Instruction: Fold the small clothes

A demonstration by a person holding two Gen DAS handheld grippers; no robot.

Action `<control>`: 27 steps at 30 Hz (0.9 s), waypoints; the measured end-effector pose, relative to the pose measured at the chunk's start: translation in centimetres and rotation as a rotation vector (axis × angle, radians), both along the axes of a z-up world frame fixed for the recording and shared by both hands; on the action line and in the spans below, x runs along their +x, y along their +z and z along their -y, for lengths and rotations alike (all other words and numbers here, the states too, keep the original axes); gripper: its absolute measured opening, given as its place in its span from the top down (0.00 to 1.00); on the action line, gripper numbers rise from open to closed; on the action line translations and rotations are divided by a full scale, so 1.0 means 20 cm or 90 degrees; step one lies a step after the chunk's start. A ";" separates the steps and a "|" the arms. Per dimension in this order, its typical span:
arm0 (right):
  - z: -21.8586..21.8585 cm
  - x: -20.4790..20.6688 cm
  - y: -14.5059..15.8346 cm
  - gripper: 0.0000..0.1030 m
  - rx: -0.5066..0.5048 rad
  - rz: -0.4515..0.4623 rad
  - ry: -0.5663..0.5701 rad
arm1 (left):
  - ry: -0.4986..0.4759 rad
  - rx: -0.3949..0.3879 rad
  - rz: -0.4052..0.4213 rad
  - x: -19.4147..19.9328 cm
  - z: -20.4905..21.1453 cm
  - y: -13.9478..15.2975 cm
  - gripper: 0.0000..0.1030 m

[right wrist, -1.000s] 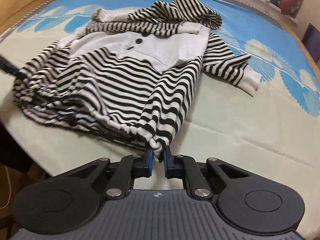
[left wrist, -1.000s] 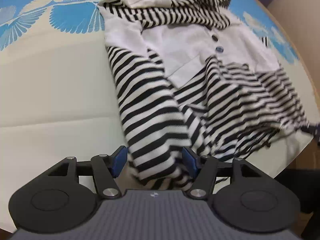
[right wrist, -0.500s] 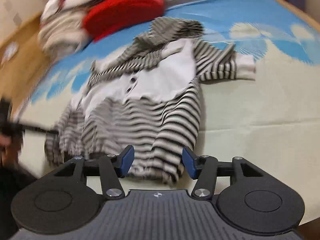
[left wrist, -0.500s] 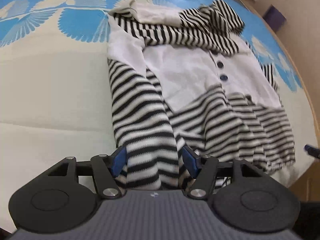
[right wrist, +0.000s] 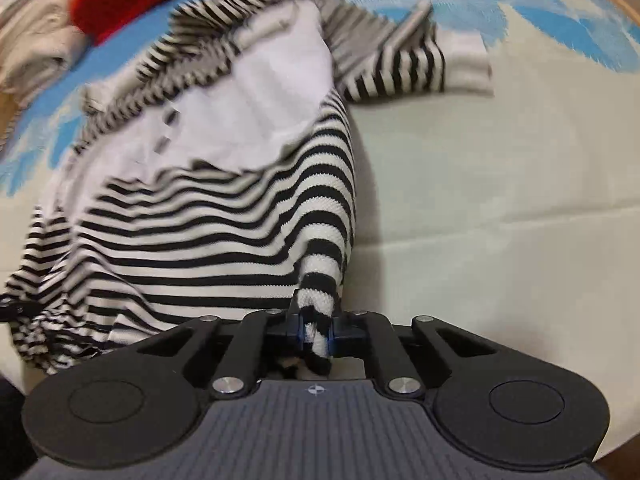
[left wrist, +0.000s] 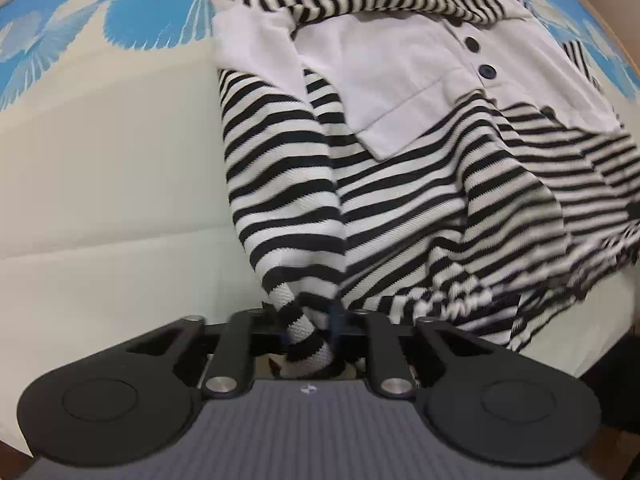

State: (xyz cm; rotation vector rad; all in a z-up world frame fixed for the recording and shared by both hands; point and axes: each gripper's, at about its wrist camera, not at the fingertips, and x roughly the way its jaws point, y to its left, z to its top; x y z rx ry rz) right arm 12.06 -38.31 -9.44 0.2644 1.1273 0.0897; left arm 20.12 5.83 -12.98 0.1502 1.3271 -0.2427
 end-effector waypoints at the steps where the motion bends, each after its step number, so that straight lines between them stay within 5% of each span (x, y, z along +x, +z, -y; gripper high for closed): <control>1: 0.02 -0.03 0.02 0.92 0.003 0.001 0.000 | -0.010 0.007 0.006 -0.01 0.00 0.02 0.97; 7: 0.14 -0.23 0.12 0.92 0.023 -0.037 0.014 | -0.085 -0.037 0.014 -0.12 -0.04 0.15 0.96; 11: 0.16 -0.33 0.05 0.89 0.002 -0.099 0.046 | -0.140 -0.037 -0.038 -0.21 -0.07 0.14 0.96; 13: 0.15 -0.34 0.05 0.83 -0.023 -0.081 0.047 | -0.162 -0.017 -0.056 -0.24 -0.08 0.12 0.94; 16: 0.16 -0.31 0.10 0.67 -0.044 -0.034 0.025 | -0.159 -0.009 -0.047 -0.22 -0.10 0.14 0.80; 21: 0.15 -0.20 0.04 0.66 0.002 -0.050 0.010 | -0.146 -0.068 -0.011 -0.19 -0.07 0.23 0.60; 24: 0.08 -0.20 -0.09 0.72 -0.059 -0.135 0.063 | -0.189 0.009 -0.053 -0.20 0.02 0.11 0.60; 27: 0.06 -0.19 -0.10 0.72 -0.067 -0.140 0.073 | -0.245 0.092 -0.084 -0.22 0.08 0.00 0.60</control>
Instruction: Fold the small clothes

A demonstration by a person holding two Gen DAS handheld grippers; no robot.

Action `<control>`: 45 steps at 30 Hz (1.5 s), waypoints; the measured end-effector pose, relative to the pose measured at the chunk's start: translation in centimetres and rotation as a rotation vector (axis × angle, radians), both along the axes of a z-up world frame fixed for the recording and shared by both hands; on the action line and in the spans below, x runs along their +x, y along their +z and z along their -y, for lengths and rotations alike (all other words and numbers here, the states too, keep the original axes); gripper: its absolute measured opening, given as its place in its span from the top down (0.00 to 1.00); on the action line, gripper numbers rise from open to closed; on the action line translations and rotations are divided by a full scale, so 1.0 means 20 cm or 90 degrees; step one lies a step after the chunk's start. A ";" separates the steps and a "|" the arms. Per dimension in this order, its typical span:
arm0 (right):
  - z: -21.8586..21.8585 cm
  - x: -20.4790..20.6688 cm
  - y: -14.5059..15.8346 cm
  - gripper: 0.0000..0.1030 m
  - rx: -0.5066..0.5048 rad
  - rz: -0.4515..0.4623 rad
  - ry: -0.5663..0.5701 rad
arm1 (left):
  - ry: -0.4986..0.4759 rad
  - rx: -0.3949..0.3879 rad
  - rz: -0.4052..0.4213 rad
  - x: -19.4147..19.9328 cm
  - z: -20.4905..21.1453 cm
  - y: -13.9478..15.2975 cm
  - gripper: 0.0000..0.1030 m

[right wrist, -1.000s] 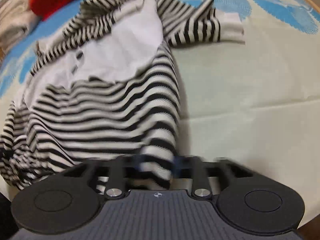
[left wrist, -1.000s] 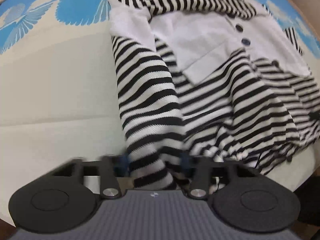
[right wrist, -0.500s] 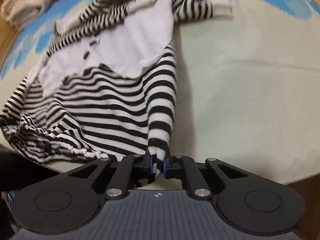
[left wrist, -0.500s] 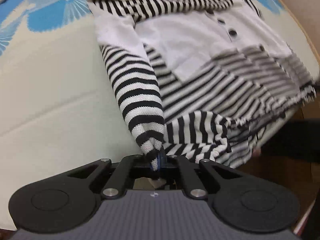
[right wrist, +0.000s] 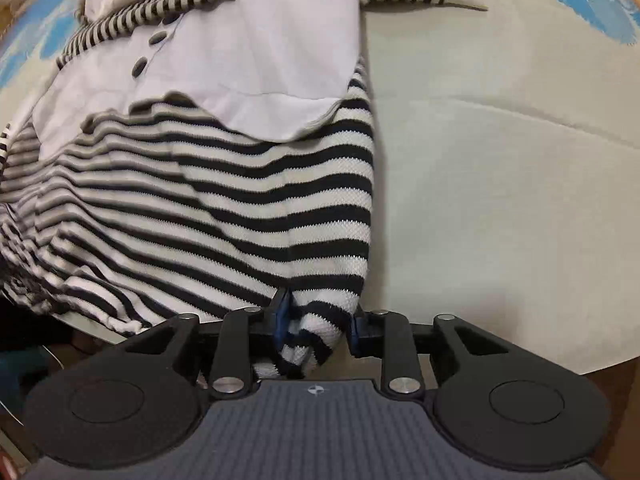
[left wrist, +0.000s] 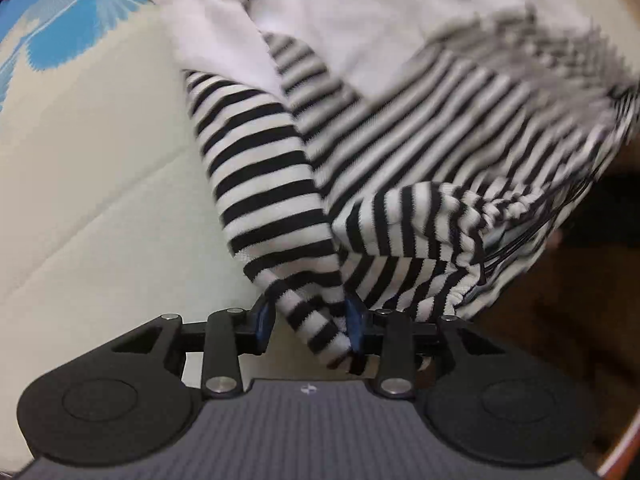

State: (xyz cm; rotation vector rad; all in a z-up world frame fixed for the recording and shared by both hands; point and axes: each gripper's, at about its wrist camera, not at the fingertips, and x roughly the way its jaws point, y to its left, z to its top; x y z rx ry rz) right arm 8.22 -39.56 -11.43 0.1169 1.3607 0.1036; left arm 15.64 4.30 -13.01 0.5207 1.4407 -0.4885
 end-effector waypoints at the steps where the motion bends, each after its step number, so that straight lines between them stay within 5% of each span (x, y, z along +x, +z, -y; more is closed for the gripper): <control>1: 0.01 0.01 0.02 0.72 0.008 0.010 -0.008 | -0.002 -0.006 0.008 0.01 0.01 0.02 0.60; 4: 0.06 0.02 0.12 0.69 0.003 0.079 -0.049 | 0.067 -0.071 0.076 0.11 -0.02 0.16 0.60; 7: 0.10 0.05 0.27 0.58 -0.033 0.185 -0.107 | 0.120 -0.119 0.214 0.18 0.01 0.35 0.59; 10: 0.10 0.09 0.38 0.53 -0.030 0.285 -0.151 | 0.097 -0.153 0.328 0.20 0.16 0.47 0.59; 14: 0.09 0.17 0.42 0.53 -0.007 0.330 -0.175 | 0.017 -0.178 0.394 0.27 0.48 0.54 0.73; 19: 0.07 0.26 0.45 0.53 -0.010 0.342 -0.199 | -0.045 -0.220 0.414 0.40 0.88 0.48 0.70; 26: 0.14 0.34 0.47 0.64 0.006 0.337 -0.258 | -0.064 -0.160 0.358 0.65 1.40 0.13 0.43; 31: 0.18 0.39 0.40 0.64 0.037 0.280 -0.276 | -0.076 -0.123 0.357 0.77 1.55 -0.08 0.46; 32: 0.17 0.41 0.38 0.63 0.041 0.266 -0.262 | -0.085 -0.119 0.367 0.79 1.56 -0.09 0.67; 33: 0.15 0.42 0.36 0.62 0.048 0.254 -0.247 | -0.093 -0.115 0.370 0.81 1.57 -0.10 0.96; 36: 0.08 0.47 0.23 0.63 0.123 0.170 -0.195 | -0.077 -0.130 0.393 0.85 1.48 0.01 0.95; 38: 0.01 0.49 0.14 0.63 0.114 0.120 -0.169 | -0.036 -0.162 0.415 0.87 1.31 0.16 0.96; 42: -0.11 0.55 0.08 0.63 0.049 0.088 -0.119 | 0.089 -0.189 0.473 0.92 0.74 0.44 0.96; 45: -0.17 0.59 0.07 0.63 0.029 0.082 -0.119 | 0.246 -0.180 0.484 1.01 0.17 0.54 1.00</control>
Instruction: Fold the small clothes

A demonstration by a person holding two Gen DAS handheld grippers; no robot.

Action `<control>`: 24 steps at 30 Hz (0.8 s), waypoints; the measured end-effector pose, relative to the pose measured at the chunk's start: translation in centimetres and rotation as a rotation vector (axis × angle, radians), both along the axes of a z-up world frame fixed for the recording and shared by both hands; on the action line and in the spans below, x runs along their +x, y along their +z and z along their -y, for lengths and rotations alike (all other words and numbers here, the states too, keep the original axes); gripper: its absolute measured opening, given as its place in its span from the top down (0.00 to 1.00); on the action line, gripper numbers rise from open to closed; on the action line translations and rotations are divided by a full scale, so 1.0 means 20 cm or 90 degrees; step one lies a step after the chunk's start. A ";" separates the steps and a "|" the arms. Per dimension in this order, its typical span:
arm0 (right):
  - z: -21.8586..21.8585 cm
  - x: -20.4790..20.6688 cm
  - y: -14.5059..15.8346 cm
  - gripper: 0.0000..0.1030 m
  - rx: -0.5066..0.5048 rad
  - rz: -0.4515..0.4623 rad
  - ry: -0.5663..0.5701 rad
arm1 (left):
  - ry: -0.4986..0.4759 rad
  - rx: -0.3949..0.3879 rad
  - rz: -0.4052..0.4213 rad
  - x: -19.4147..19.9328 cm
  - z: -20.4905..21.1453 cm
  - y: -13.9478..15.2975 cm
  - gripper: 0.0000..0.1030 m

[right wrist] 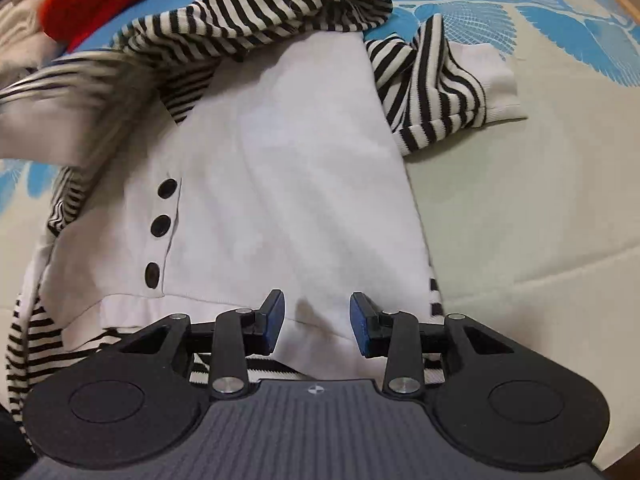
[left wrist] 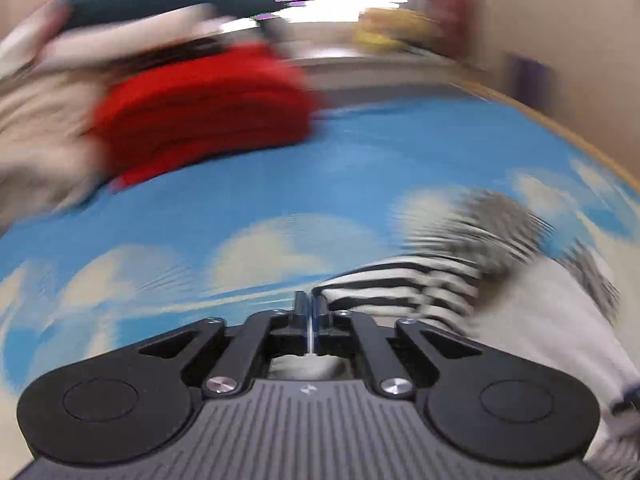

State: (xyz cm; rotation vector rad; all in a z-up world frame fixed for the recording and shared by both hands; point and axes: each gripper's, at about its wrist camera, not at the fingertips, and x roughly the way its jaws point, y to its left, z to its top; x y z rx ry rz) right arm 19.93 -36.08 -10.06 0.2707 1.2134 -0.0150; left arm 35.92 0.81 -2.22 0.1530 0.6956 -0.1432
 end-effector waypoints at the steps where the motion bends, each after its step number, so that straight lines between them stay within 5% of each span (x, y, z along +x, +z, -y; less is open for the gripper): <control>1: -0.02 0.01 0.00 0.63 -0.003 -0.001 -0.001 | 0.063 -0.004 0.004 0.02 -0.20 0.02 1.00; 6: -0.13 0.03 -0.04 0.62 -0.038 -0.016 0.017 | 0.390 -0.131 -0.001 -0.05 -1.13 -0.05 1.00; 8: -0.17 0.04 -0.05 0.62 -0.057 -0.020 0.021 | 0.430 -0.207 -0.027 -0.10 -1.31 -0.11 1.00; 12: -0.21 0.05 -0.04 0.59 -0.075 -0.017 0.014 | 0.223 -0.214 -0.053 -0.07 -1.13 -0.15 0.99; 15: -0.23 0.07 -0.05 0.57 -0.090 -0.016 0.006 | 0.047 -0.222 -0.103 -0.03 -0.84 -0.23 0.88; 19: -0.24 0.08 -0.06 0.56 -0.103 -0.019 0.008 | -0.078 -0.106 -0.120 -0.02 -0.44 -0.42 0.86; 24: -0.23 0.09 -0.06 0.56 -0.097 -0.023 0.011 | -0.145 -0.002 -0.114 -0.04 -0.20 -0.64 0.42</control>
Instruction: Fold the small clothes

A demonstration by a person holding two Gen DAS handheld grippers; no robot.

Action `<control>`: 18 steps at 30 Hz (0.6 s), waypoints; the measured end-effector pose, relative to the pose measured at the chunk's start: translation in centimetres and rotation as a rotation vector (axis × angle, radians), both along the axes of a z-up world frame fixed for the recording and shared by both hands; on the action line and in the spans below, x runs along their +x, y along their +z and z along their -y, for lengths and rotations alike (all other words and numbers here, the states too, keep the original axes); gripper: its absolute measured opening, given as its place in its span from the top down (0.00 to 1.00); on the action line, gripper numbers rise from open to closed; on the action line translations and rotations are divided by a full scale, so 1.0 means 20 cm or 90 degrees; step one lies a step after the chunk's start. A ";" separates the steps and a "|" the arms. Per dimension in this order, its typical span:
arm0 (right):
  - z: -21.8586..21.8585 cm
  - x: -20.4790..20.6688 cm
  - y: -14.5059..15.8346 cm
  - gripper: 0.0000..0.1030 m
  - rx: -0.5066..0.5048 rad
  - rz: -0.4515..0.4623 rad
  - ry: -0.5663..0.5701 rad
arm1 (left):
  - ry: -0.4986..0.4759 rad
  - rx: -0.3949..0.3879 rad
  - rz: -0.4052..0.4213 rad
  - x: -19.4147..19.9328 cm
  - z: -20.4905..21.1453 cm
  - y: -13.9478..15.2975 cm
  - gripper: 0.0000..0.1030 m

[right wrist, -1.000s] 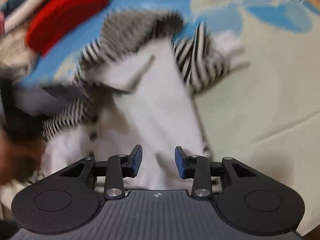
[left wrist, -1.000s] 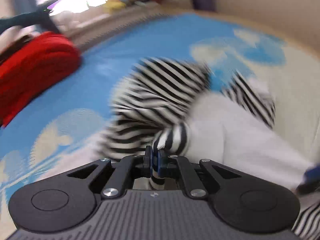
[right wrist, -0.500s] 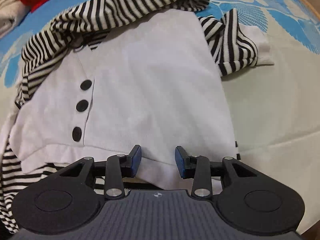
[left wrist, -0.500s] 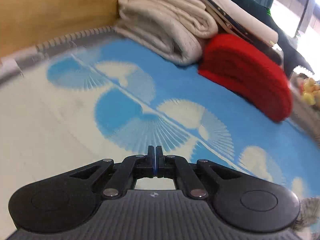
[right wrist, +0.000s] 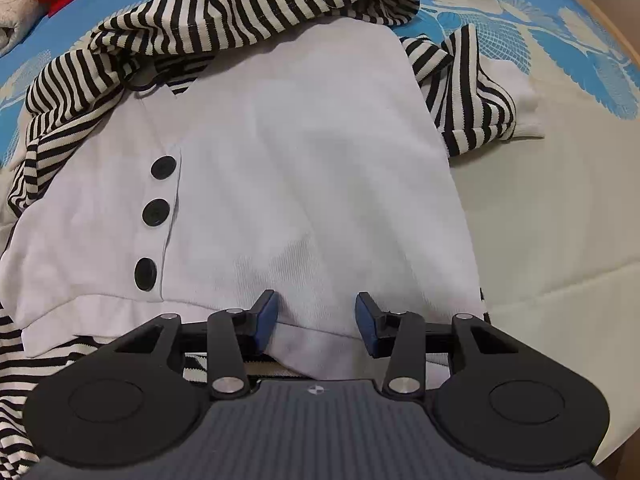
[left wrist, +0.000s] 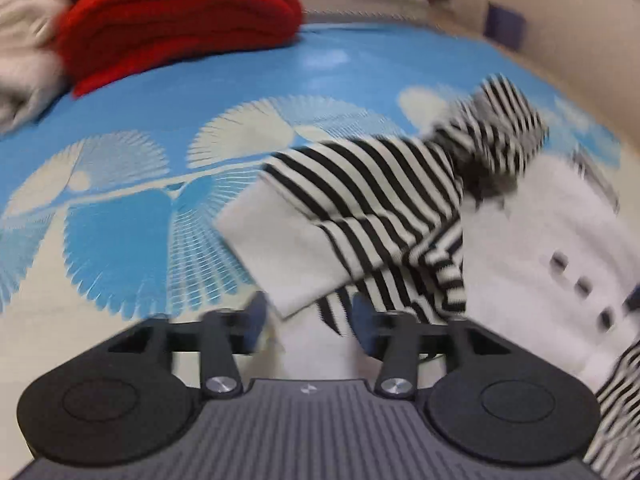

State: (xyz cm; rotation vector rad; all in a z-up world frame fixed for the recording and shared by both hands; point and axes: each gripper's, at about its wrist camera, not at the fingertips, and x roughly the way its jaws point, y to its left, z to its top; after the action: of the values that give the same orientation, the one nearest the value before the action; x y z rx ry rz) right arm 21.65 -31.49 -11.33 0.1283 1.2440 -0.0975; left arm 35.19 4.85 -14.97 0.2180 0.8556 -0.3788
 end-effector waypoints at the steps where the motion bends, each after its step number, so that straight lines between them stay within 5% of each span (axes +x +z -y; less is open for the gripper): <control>1: 0.00 0.00 0.00 0.56 0.001 -0.001 0.003 | -0.008 0.012 0.010 0.01 0.03 -0.02 0.41; 4: 0.00 0.01 0.00 0.56 0.004 -0.005 0.011 | -0.018 0.069 0.023 0.04 0.09 -0.10 0.46; 7: -0.01 0.01 -0.02 0.55 -0.001 -0.009 0.025 | -0.005 0.094 0.050 0.07 0.11 -0.14 0.70; 9: -0.01 0.01 -0.03 0.54 -0.009 -0.013 0.033 | -0.010 0.097 0.058 0.08 0.10 -0.14 0.94; 11: -0.03 0.02 -0.04 0.54 -0.018 -0.014 0.039 | -0.016 0.095 0.069 0.08 0.09 -0.11 0.97; 18: -0.04 0.05 -0.04 0.53 -0.026 -0.023 0.022 | 0.100 -0.086 0.131 0.07 -0.31 0.44 0.98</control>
State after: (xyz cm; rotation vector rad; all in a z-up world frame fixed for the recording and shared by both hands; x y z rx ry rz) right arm 22.57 -30.76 -12.16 0.0698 1.2785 -0.0953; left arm 36.56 11.12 -6.09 0.0614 0.6375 -0.2608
